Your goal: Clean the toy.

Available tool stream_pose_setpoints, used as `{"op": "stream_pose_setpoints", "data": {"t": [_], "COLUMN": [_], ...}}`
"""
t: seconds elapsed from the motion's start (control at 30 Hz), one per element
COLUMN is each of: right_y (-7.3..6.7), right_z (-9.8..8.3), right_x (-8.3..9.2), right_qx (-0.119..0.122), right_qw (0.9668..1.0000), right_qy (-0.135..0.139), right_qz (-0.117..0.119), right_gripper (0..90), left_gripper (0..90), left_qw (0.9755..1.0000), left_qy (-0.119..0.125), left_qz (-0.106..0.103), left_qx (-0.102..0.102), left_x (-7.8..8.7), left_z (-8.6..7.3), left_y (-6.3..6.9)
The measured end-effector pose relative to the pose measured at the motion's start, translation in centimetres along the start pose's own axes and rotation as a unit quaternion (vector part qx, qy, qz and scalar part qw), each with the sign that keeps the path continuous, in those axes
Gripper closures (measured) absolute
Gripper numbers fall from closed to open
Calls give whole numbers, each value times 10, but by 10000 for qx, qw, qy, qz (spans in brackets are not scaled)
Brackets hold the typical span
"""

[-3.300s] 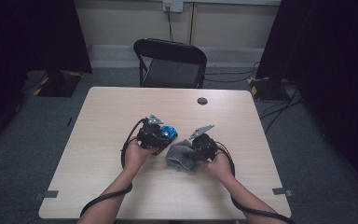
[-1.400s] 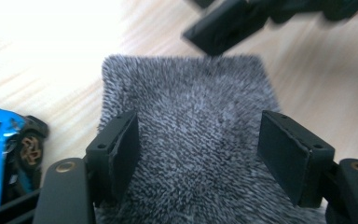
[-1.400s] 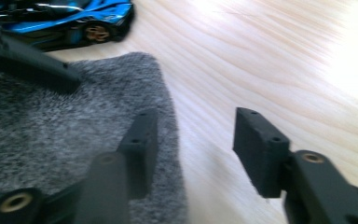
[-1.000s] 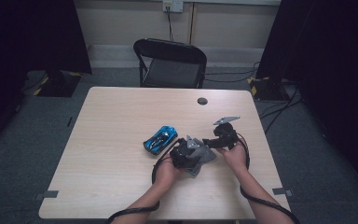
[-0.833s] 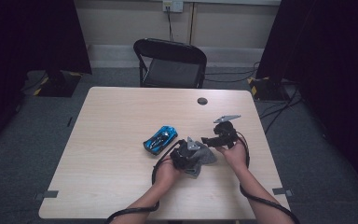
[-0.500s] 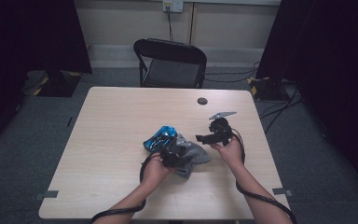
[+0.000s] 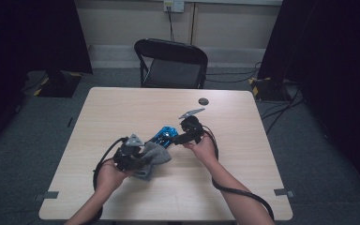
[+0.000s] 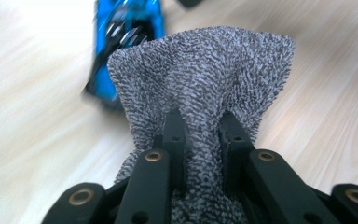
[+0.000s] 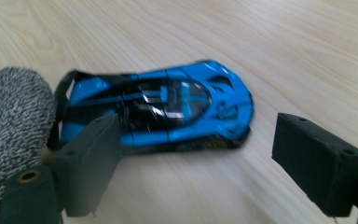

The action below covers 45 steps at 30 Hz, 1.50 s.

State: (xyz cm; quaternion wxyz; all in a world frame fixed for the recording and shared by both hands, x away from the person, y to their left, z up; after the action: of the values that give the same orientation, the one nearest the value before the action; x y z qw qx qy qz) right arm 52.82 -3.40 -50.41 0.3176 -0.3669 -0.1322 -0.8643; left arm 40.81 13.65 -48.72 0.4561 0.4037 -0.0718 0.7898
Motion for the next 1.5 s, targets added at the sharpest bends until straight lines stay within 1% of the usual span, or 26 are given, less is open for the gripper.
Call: {"op": "stream_pose_setpoints", "data": {"t": [0.07, 0.1, 0.13, 0.2, 0.27, 0.3, 0.37, 0.47, 0.5, 0.57, 0.63, 0.67, 0.7, 0.77, 0.83, 0.9, 0.97, 1.0, 1.07, 1.2, 1.27, 1.33, 1.37, 1.4, 1.43, 1.5], "right_y": [-7, -10, -13, -21, -28, -30, -34, -37, -37, -38, -40, -40, -41, -42, -41, -41, -42, -42, -42, -43, -43, -43, -42, -43, -42, -43], "right_z": [7, 11, 14, 20, 23, 23, 23, 22, 22, 21, 21, 20, 20, 20, 19, 18, 17, 17, 16, 14, 14, 14, 13, 13, 13, 14], "right_x": [-6, -8, -11, -16, -22, -25, -30, -36, -38, -41, -44, -46, -47, -47, -49, -49, -48, -48, -48, -48, -48, -48, -48, -48, -48, -48], "right_qx": [-96, -151, -153, -149, -85, -42, 122, 93, 70, 87, 66, 79, 112, 150, 138, 145, 224, 202, 157, 95, 97, 98, 99, 81, 77, 102], "right_qw": [9999, 9998, 9998, 9997, 9998, 9999, 9999, 9999, 9999, 9999, 9999, 9998, 9998, 9997, 9994, 9992, 9987, 9987, 9987, 9989, 9989, 9989, 9989, 9989, 9989, 9988], "right_qy": [27, 28, 39, 69, 45, 4, -59, -94, -127, -142, -132, -156, -121, -103, -137, -162, -200, -204, -165, 11, 37, 81, 85, 87, 87, 52], "right_qz": [110, 140, 154, 191, 189, 149, 42, 70, 44, -43, -38, -78, -138, -162, -283, -333, -413, -412, -449, -453, -456, -458, -456, -450, -452, -470], "right_gripper": [150, 150, 149, 149, 149, 148, 147, 146, 147, 147, 147, 146, 145, 143, 121, 118, 117, 117, 116, 116, 117, 117, 117, 117, 117, 117], "left_gripper": [767, 767, 768, 768, 768, 768, 767, 767, 767, 766, 765, 765, 765, 764, 763, 763, 762, 761, 761, 760, 759, 759, 760, 759, 759, 756], "left_qw": [9999, 9998, 9995, 9991, 9979, 9975, 9968, 9964, 9962, 9962, 9963, 9963, 9963, 9963, 9962, 9960, 9961, 9960, 9960, 9960, 9958, 9945, 9932, 9920, 9901, 9876], "left_qy": [37, 93, 114, 177, 301, 320, 369, 415, 424, 417, 415, 417, 417, 410, 409, 408, 404, 413, 441, 444, 421, 408, 414, 338, 242, 86], "left_qz": [43, 58, 73, 220, 251, 287, 343, 377, 360, 402, 416, 415, 427, 437, 421, 445, 445, 447, 441, 451, 525, 647, 729, 840, 989, 1128], "left_qx": [149, 182, 284, 324, 524, 557, 617, 636, 666, 643, 631, 631, 625, 612, 649, 655, 652, 650, 645, 634, 623, 714, 810, 879, 967, 1089], "left_x": [8, 13, 17, 26, 33, 36, 39, 42, 42, 41, 41, 41, 41, 42, 42, 41, 40, 40, 40, 40, 41, 43, 42, 41, 38, 31], "left_z": [-8, -11, -13, -17, -21, -22, -25, -26, -26, -25, -25, -25, -25, -25, -26, -27, -26, -26, -25, -26, -27, -29, -30, -31, -33, -36], "left_y": [-6, -10, -12, -20, -27, -30, -34, -36, -37, -37, -37, -37, -37, -38, -39, -40, -40, -40, -40, -41, -43, -49, -53, -58, -63, -70]}}
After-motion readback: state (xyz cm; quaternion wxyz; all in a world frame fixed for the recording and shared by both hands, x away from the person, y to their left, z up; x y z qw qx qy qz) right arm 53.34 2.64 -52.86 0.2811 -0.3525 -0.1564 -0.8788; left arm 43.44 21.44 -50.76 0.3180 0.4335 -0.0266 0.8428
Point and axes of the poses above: each handheld gripper's, and its own axes: x roughly backward along the jaws, z roughly out of its top, y roughly to its right, the point moved 7 cm from there along -x, roughly forward along the jaws, and after that the axes turned 12 degrees about -z, right-handed, at the moved point
